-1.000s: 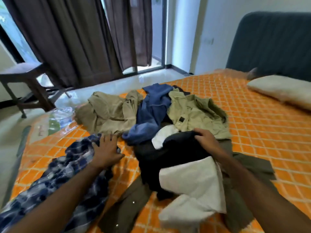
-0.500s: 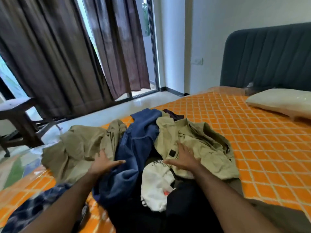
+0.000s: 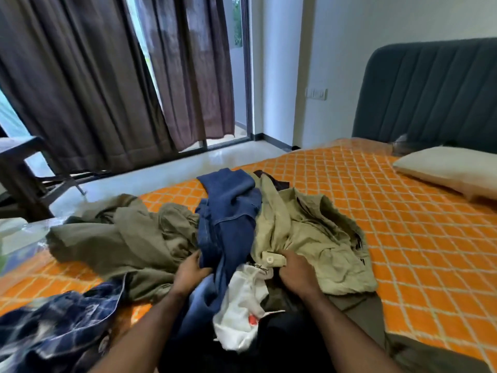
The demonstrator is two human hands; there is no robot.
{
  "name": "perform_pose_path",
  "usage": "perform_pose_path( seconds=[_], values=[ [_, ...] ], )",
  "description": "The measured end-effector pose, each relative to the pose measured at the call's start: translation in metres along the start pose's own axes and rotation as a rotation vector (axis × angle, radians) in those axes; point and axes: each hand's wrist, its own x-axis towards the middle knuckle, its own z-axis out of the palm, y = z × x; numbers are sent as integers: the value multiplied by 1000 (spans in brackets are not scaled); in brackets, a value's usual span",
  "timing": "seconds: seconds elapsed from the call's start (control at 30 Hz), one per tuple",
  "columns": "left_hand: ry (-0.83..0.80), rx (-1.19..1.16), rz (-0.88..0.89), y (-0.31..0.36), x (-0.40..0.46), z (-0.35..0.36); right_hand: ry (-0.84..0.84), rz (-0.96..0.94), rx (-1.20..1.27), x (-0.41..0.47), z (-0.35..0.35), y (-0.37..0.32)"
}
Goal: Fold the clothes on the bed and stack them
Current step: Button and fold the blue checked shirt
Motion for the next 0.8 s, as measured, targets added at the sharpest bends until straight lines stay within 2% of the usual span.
perform_pose_path(
  seconds=[0.1, 0.3, 0.43, 0.5, 0.57, 0.67, 0.73, 0.8],
  values=[
    [-158, -89, 20, 21, -33, 31, -156, 43, 181, -44, -37, 10],
    [-526, -114, 167, 89, -161, 78, -200, 107, 274, -180, -126, 49],
    [-747, -43, 240, 113, -223, 93, -195, 138, 339, -254, -178, 61],
    [-814, 115, 314, 123, -245, 86, -233, 153, 321, -277, -186, 68],
    [-795, 295, 434, 123, -248, 76, -279, 136, 214, -295, -184, 67],
    [-583, 444, 566, 120, -239, 49, -147, 85, -8, -332, -172, 62],
    [-335, 365, 622, 134, -232, 33, -83, 92, -141, -369, -165, 57],
    [-186, 114, 573, 156, -213, 31, -180, 113, -225, -404, -154, 57]
  ],
)
